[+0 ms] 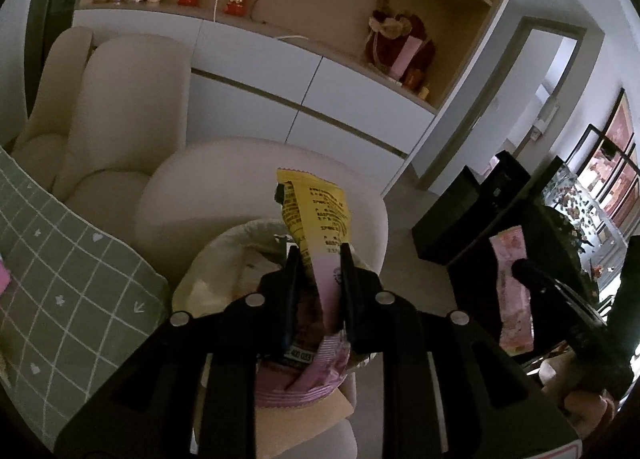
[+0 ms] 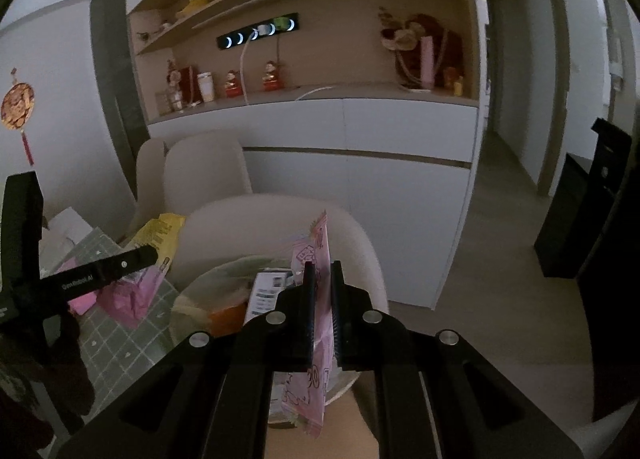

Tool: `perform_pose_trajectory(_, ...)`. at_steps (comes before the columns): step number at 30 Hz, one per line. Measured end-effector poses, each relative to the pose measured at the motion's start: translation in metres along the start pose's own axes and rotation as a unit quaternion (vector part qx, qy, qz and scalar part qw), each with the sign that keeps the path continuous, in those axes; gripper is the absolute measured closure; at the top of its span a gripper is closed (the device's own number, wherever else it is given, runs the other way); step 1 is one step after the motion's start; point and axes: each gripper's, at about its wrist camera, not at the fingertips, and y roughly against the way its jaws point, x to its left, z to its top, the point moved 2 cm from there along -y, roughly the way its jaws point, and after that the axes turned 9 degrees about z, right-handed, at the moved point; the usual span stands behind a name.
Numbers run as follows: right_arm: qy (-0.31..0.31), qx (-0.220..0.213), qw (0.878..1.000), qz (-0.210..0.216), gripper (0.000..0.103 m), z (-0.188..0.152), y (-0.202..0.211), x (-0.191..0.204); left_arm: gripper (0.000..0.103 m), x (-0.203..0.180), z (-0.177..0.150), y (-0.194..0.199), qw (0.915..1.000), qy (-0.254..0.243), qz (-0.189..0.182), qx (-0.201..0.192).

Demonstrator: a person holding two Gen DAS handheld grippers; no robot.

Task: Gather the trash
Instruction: 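Carry the yellow wrapper in the left tool while the right tool carries the pink wrapper to the trash bag, then open the left tool over the trash bag while the right tool releases the pink wrapper into it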

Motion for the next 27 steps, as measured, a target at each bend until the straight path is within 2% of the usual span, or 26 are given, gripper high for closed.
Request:
perform_pose_trajectory(7,-0.023,0.003,1.0,0.004,0.094,-0.002,-0.011,-0.015,0.084,-0.006,-0.005,-0.024,0.9995,-0.011,-0.002,0.029)
perform_pose_trajectory(13,-0.028,0.014,0.999,0.014,0.094,-0.005,-0.028,-0.017,0.08,-0.003,-0.006,-0.037,0.9992,-0.016,-0.022,0.03)
perform_pose_trajectory(16,-0.031,0.019,0.999,0.019,0.094,-0.008,-0.035,-0.015,0.064,0.0,-0.006,-0.044,0.999,-0.017,-0.023,0.033)
perform_pose_trajectory(20,-0.029,0.022,0.999,0.025,0.094,-0.007,-0.043,-0.013,0.06,0.012,-0.004,-0.048,0.9993,0.002,-0.01,0.036)
perform_pose_trajectory(27,-0.033,0.027,0.998,0.044,0.094,-0.004,-0.059,-0.005,0.059,0.029,-0.006,-0.04,0.9992,0.003,0.012,0.037)
